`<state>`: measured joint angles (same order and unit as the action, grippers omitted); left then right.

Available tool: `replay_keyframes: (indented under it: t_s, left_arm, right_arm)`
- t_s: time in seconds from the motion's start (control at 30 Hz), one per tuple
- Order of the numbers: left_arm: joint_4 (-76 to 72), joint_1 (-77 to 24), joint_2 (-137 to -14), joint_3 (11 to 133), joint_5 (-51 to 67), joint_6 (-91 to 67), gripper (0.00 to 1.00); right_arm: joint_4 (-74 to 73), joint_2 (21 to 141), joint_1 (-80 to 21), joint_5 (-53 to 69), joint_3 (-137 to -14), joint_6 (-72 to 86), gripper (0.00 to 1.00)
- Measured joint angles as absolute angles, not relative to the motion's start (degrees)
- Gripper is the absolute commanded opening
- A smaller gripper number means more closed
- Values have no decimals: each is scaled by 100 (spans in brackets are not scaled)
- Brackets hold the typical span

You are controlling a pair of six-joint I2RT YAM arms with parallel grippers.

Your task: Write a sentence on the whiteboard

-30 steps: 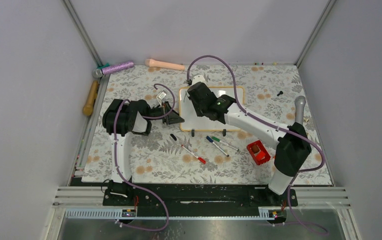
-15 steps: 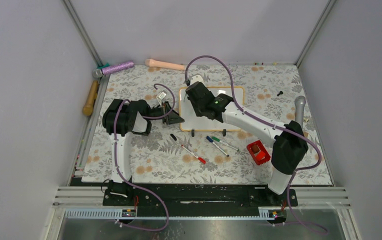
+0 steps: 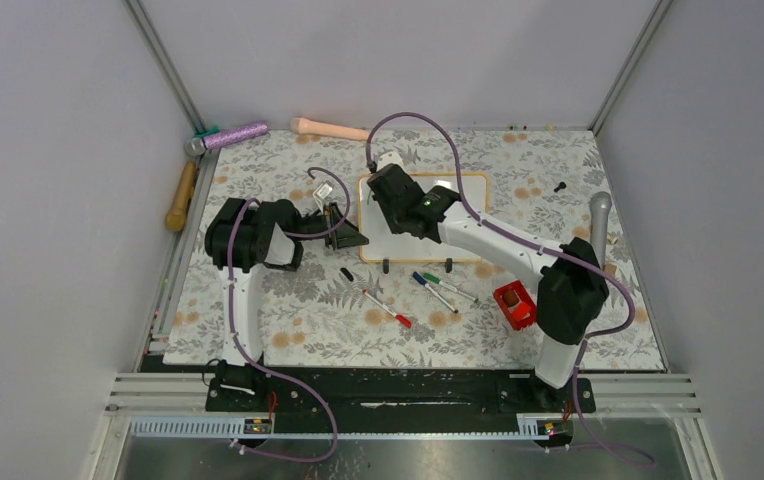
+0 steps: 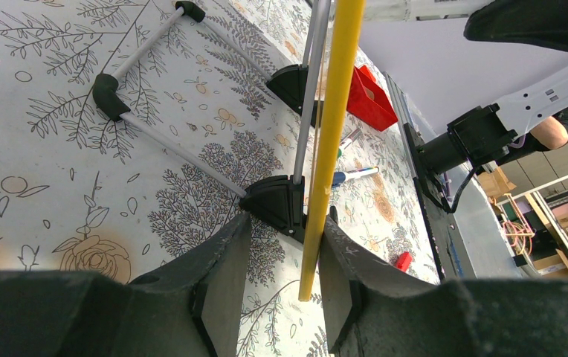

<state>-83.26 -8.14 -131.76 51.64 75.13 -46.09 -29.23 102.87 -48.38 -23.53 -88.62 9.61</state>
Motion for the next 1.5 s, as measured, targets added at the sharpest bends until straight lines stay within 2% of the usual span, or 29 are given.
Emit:
replay_keyframes:
  t_s: [1.5]
  left_arm:
    - [-8326,-814,-13176,5164,7513,-4609,37]
  right_arm:
    - [-3100,10512,-4873,-2128,-9078,808,0]
